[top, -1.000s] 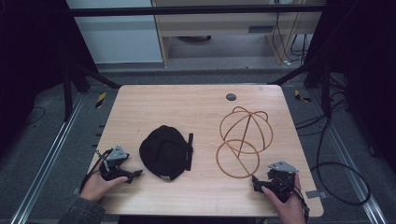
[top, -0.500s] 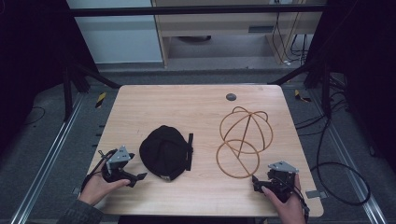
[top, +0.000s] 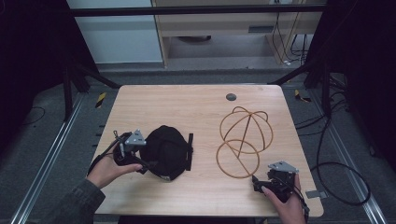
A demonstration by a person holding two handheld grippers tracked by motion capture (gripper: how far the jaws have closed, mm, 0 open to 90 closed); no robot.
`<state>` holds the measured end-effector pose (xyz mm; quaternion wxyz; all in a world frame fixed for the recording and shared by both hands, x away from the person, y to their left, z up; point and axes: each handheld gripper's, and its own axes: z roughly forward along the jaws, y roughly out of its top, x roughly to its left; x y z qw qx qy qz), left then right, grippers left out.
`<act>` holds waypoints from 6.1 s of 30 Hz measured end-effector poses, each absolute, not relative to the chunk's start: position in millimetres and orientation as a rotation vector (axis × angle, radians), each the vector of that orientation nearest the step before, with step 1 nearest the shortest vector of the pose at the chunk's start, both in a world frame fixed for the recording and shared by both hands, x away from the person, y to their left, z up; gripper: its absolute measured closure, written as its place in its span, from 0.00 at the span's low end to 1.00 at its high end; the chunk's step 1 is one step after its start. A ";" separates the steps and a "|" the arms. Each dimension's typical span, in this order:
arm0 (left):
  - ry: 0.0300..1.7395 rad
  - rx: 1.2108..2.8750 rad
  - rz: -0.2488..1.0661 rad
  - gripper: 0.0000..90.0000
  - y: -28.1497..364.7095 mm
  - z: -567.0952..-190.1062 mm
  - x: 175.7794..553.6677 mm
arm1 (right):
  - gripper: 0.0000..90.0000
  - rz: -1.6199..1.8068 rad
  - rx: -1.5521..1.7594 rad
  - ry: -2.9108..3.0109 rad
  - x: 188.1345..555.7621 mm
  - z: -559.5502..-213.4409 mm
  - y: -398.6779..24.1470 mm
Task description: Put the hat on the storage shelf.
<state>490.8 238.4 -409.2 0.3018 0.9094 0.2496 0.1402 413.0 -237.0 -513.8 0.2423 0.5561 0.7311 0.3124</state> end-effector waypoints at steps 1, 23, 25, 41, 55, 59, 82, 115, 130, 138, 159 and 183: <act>0.651 2.426 0.376 0.05 235.3 -406.7 491.9 | 0.00 0.855 1.521 1.998 413.1 -513.8 -236.9; 0.658 2.528 0.416 0.13 205.0 -399.0 510.1 | 0.00 0.852 1.521 1.999 412.9 -513.6 -237.0; 0.667 2.531 0.419 0.14 203.1 -399.6 512.1 | 0.00 0.854 1.520 1.999 413.0 -513.8 -237.0; 0.711 2.561 0.291 0.43 190.7 -392.6 546.6 | 0.00 0.853 1.519 1.999 413.0 -513.8 -237.1; 0.692 2.556 0.250 0.80 192.9 -393.8 545.2 | 0.00 0.854 1.520 1.999 413.2 -513.7 -237.1; 0.688 2.518 0.259 0.80 196.0 -386.2 541.1 | 0.00 0.856 1.526 1.997 413.7 -513.6 -236.7; 0.604 2.408 0.392 0.82 193.7 -310.9 518.6 | 0.00 0.859 1.527 2.000 416.3 -513.4 -238.4; 0.491 2.340 0.469 0.82 184.2 -228.0 491.8 | 0.00 0.854 1.539 1.989 418.9 -513.3 -240.1; 0.366 2.305 0.541 0.82 160.0 -168.1 473.1 | 0.00 0.845 1.544 1.980 419.5 -513.5 -238.6; 0.305 2.286 0.572 0.82 141.0 -142.2 466.9 | 0.00 0.846 1.543 1.979 419.6 -513.6 -238.5; 0.256 2.282 0.586 0.82 106.7 -130.9 469.0 | 0.00 0.846 1.546 1.978 419.5 -513.7 -238.4; 0.188 2.274 0.545 0.82 61.4 -131.0 468.4 | 0.00 0.849 1.543 1.983 419.7 -513.5 -238.9</act>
